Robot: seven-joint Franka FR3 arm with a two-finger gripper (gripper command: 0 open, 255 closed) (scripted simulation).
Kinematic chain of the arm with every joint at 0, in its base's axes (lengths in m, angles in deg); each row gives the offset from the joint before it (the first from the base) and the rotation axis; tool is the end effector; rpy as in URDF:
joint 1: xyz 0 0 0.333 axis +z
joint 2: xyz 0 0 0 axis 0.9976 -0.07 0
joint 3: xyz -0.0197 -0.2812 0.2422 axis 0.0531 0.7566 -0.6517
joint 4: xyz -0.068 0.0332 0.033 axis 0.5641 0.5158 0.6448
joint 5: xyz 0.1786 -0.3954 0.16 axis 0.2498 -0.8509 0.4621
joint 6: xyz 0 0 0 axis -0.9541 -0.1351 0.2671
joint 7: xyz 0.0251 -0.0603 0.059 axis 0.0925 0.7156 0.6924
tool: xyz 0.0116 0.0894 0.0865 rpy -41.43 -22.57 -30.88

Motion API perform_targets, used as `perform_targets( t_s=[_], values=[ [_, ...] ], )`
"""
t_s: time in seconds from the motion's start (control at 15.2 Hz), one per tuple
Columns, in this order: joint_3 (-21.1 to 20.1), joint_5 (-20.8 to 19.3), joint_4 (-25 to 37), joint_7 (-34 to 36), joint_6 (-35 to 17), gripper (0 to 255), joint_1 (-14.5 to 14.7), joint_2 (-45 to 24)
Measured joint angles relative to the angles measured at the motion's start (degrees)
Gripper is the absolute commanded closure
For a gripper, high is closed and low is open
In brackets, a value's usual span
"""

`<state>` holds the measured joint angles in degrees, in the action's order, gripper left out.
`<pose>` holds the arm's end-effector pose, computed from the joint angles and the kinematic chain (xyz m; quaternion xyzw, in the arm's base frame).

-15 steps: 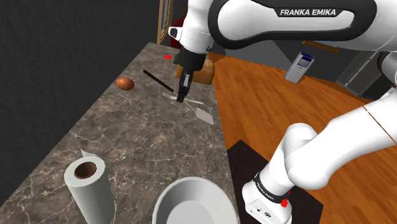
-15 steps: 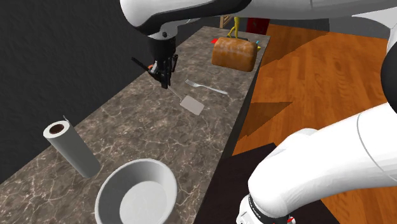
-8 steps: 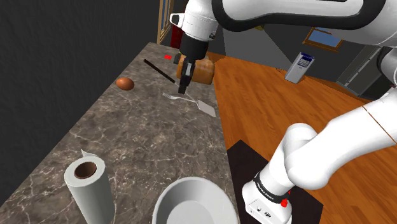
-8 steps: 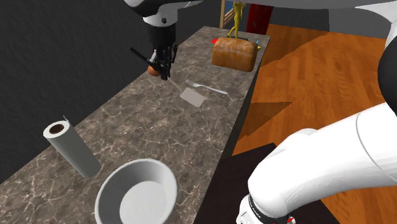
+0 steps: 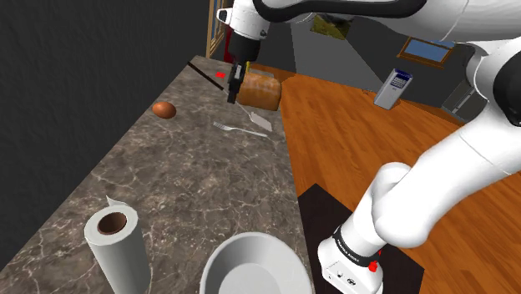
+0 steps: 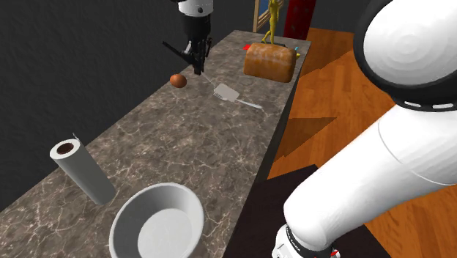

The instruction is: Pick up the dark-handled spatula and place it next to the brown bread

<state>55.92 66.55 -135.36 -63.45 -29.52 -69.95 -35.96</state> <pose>0.5223 0.1793 0.5908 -0.9230 -0.3833 -0.0309 0.0132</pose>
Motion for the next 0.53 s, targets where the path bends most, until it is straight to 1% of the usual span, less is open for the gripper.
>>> perform_targets(
  t_s=[0.26, 0.53],
  values=[
    [2.48, -0.33, 6.1, -4.04, 0.29, 255, -1.73, -5.99],
    [4.71, -0.1, 15.0, -8.12, 1.88, 255, -3.56, -13.46]
  ],
)
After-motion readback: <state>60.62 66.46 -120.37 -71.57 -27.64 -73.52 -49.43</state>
